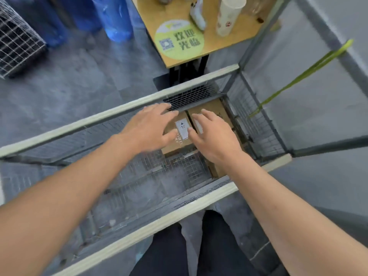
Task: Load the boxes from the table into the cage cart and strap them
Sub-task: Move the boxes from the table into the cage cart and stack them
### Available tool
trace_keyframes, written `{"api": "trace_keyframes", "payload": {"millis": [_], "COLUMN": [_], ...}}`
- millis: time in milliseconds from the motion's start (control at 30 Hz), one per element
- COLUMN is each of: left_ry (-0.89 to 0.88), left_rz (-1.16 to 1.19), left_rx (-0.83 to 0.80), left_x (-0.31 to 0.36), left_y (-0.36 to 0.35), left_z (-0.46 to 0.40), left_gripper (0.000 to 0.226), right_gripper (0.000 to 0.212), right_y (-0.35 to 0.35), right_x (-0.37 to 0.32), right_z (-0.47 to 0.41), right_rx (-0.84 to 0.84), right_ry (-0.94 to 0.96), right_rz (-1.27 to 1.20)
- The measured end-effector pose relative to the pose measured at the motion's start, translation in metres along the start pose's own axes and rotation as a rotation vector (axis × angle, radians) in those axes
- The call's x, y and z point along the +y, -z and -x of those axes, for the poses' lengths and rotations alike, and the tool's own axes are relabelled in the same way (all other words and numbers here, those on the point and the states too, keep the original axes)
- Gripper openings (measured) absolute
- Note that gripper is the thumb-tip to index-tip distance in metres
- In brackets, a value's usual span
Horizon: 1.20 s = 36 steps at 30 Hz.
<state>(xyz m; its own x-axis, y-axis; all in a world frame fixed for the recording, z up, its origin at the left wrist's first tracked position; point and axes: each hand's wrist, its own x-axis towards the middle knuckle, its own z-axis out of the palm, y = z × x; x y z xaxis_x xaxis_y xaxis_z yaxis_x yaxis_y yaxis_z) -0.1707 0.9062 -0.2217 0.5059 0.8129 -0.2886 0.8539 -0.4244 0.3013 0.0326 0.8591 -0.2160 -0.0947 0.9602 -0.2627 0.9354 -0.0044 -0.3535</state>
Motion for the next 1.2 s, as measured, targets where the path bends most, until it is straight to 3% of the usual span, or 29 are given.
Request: {"api": "trace_keyframes", "payload": {"millis": [267,533,900,1200], "left_ry": [-0.139,-0.259,-0.455,-0.733], "left_rz": [-0.072,-0.115,-0.189,-0.233], "left_rx": [0.059,0.102,0.157,0.145], "left_x": [0.061,0.150,0.289,0.388], "left_y": [0.071,0.117,0.142,0.151], "left_z": [0.027,0.040,0.055,0.050], "left_gripper": [0.069,0.070,0.071,0.067], "right_gripper": [0.051,0.061,0.061,0.062], "right_y": [0.083,0.143,0.210,0.236], "right_x": [-0.007,0.025,0.085,0.113], "right_z": [0.070,0.137,0.256,0.338], "right_rx": [0.100,0.198,0.324,0.448], "right_ry": [-0.052,-0.115,-0.233,-0.460], "right_rz": [0.033,0.036,0.064,0.041]}}
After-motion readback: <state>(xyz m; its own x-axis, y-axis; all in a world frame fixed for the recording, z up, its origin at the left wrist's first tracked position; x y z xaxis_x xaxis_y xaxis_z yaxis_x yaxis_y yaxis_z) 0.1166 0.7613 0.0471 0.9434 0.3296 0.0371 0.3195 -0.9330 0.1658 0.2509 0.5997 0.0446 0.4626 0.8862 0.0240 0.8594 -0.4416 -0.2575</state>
